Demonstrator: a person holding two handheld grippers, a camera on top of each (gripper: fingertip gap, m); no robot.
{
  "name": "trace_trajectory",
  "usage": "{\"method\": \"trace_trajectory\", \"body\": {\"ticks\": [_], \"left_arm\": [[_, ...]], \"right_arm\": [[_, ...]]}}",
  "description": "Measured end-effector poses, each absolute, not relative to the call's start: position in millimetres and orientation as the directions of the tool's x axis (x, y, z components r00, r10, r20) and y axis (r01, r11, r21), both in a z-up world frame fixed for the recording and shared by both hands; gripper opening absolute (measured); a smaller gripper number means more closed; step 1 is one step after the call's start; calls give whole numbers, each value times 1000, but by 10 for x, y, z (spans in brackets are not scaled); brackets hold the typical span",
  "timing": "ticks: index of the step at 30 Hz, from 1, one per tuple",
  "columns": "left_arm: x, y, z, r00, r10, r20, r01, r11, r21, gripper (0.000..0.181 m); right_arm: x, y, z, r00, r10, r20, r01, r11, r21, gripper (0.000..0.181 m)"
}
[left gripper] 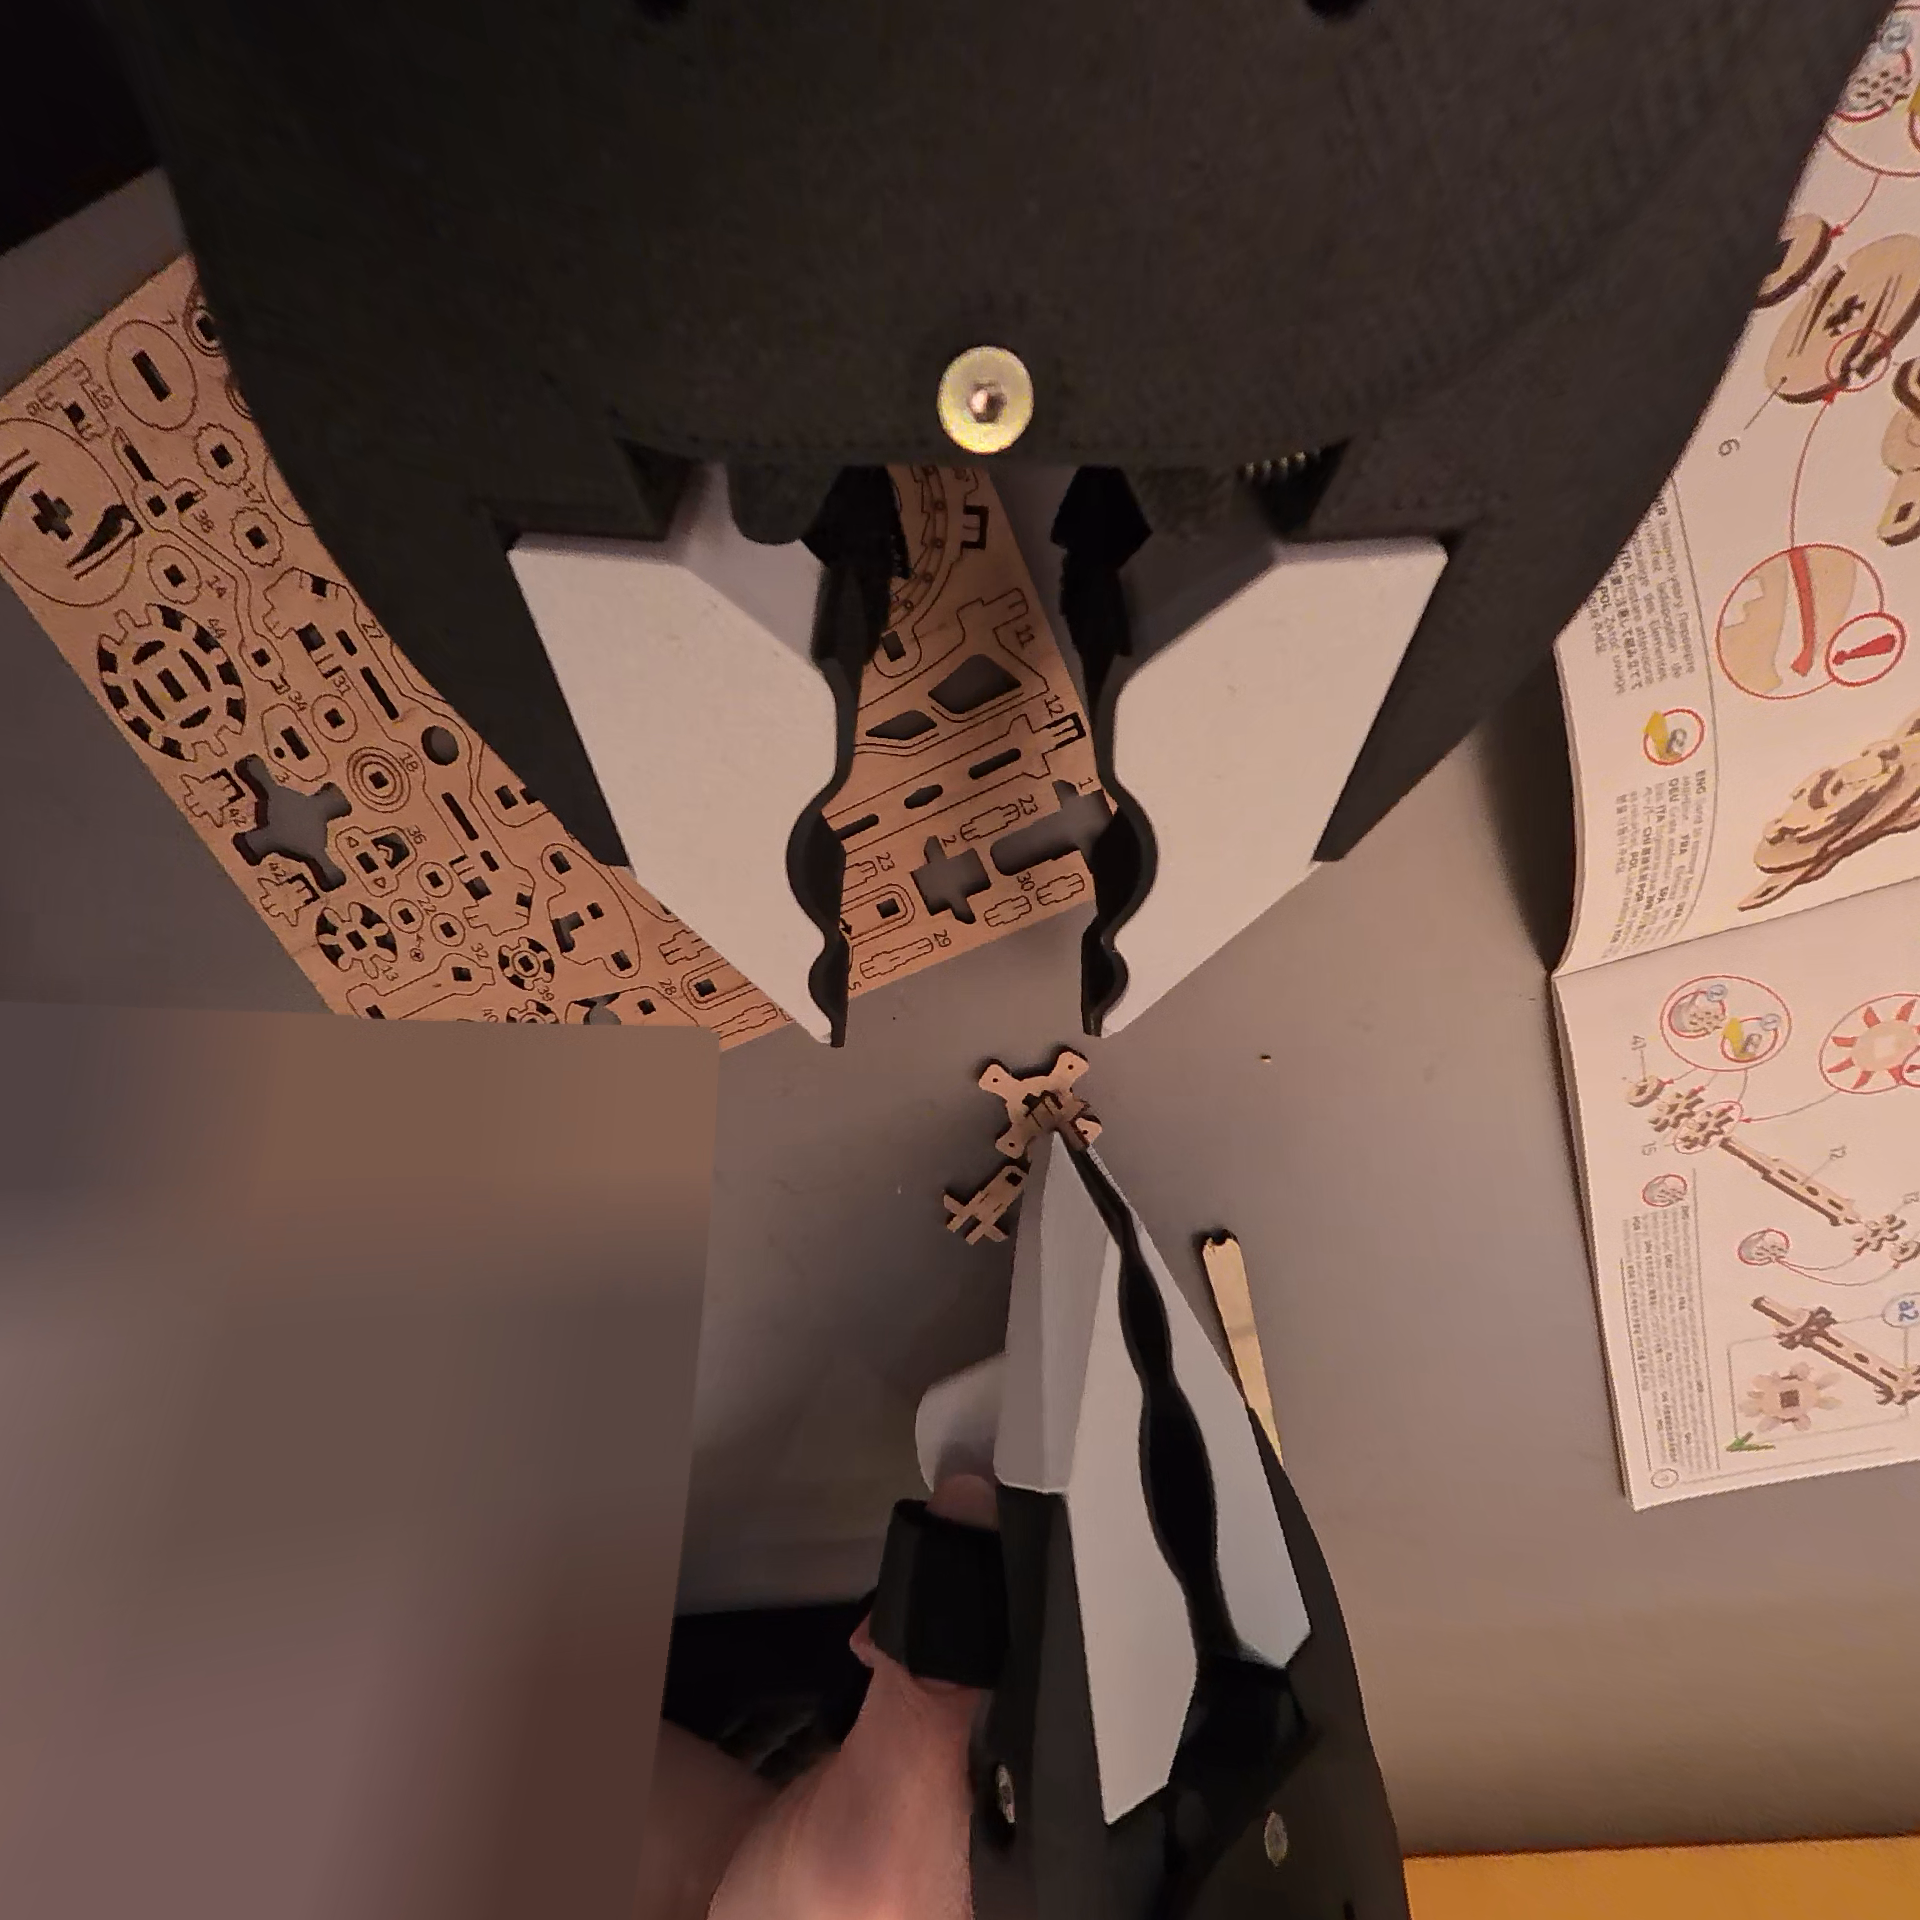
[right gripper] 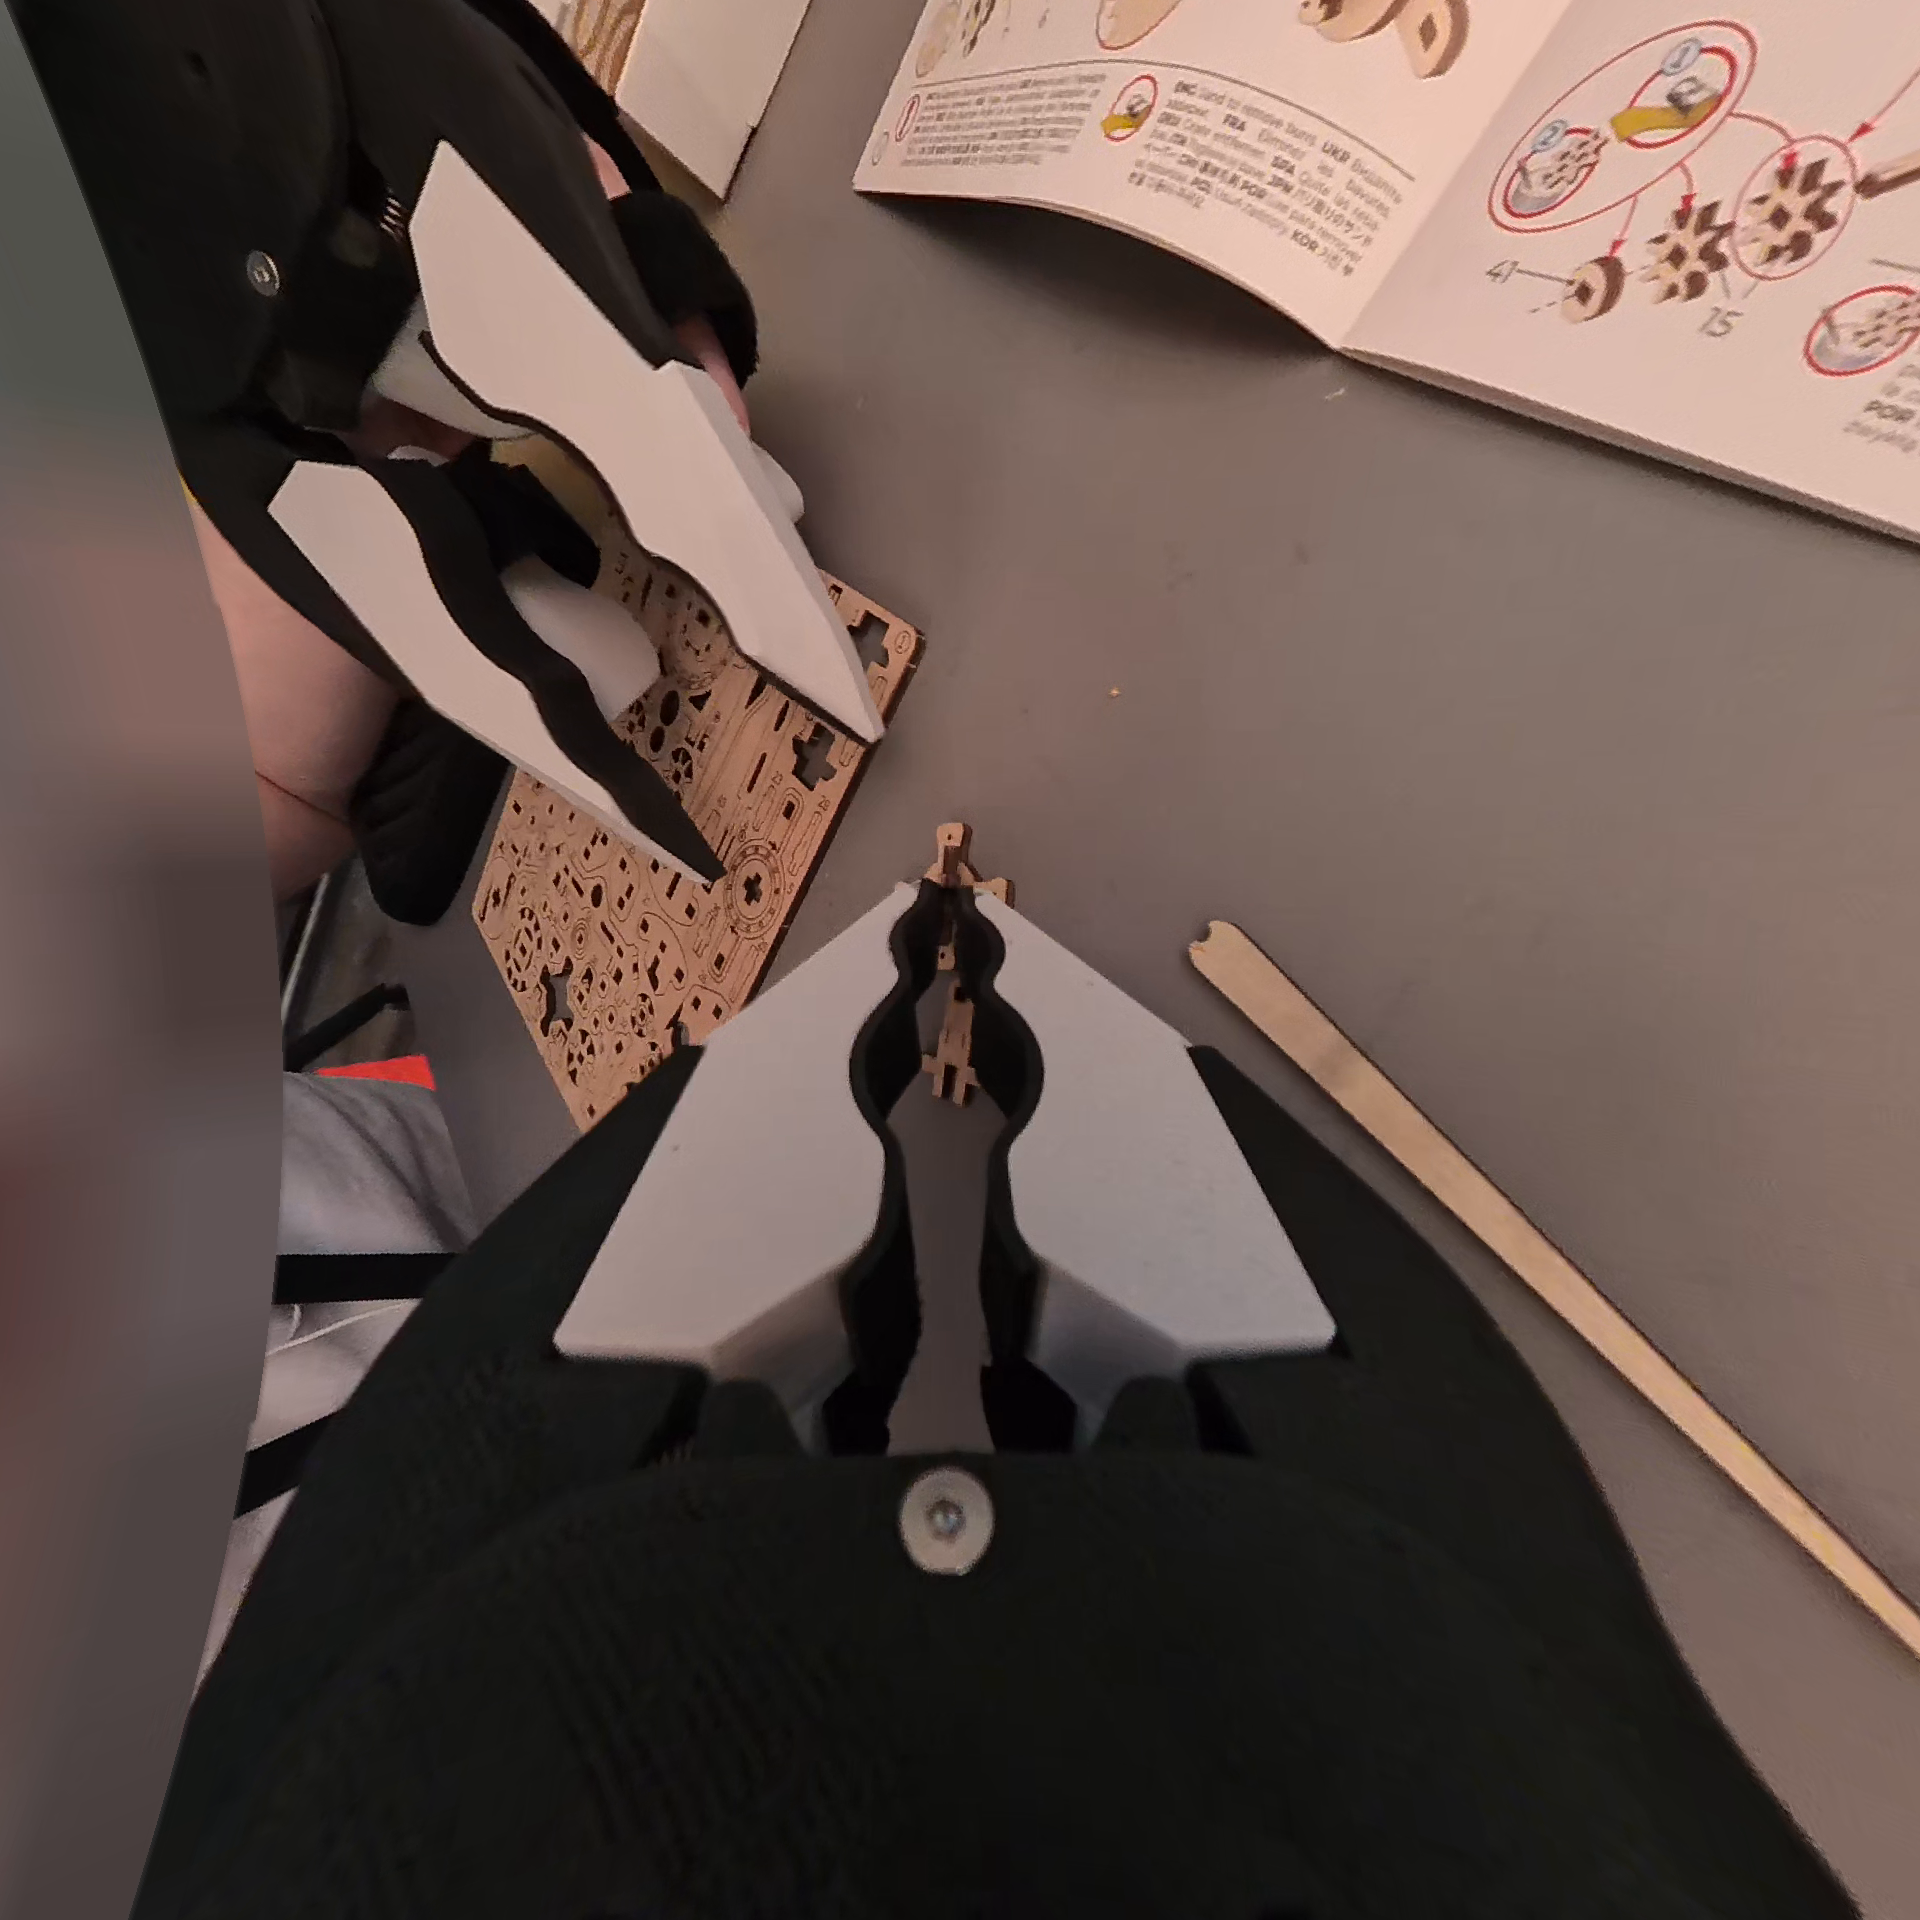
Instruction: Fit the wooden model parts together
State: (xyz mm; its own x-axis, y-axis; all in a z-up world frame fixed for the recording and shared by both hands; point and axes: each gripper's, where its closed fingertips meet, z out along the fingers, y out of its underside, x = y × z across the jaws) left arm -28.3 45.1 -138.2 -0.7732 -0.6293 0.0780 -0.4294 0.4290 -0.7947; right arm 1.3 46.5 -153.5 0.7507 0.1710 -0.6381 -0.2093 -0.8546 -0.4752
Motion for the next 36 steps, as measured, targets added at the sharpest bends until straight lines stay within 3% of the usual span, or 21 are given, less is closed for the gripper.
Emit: {"method": "trace_trajectory", "body": {"ticks": [17,26,36], "left_arm": [[-171,463,-1479,-755,-656,29,-434,465,-772,44],[-111,386,-1551,-772,-636,1,-426,516,-743,30],[-87,305,-1585,-780,-625,-30,-416,554,-721,10]], "right_arm": [[2,445,-1538,860,217,-463,-48,-867,-496,1],[-88,320,-1540,856,371,-359,198,-878,-436,2],[-104,308,-1542,838,480,-259,355,-841,-408,1]]}}
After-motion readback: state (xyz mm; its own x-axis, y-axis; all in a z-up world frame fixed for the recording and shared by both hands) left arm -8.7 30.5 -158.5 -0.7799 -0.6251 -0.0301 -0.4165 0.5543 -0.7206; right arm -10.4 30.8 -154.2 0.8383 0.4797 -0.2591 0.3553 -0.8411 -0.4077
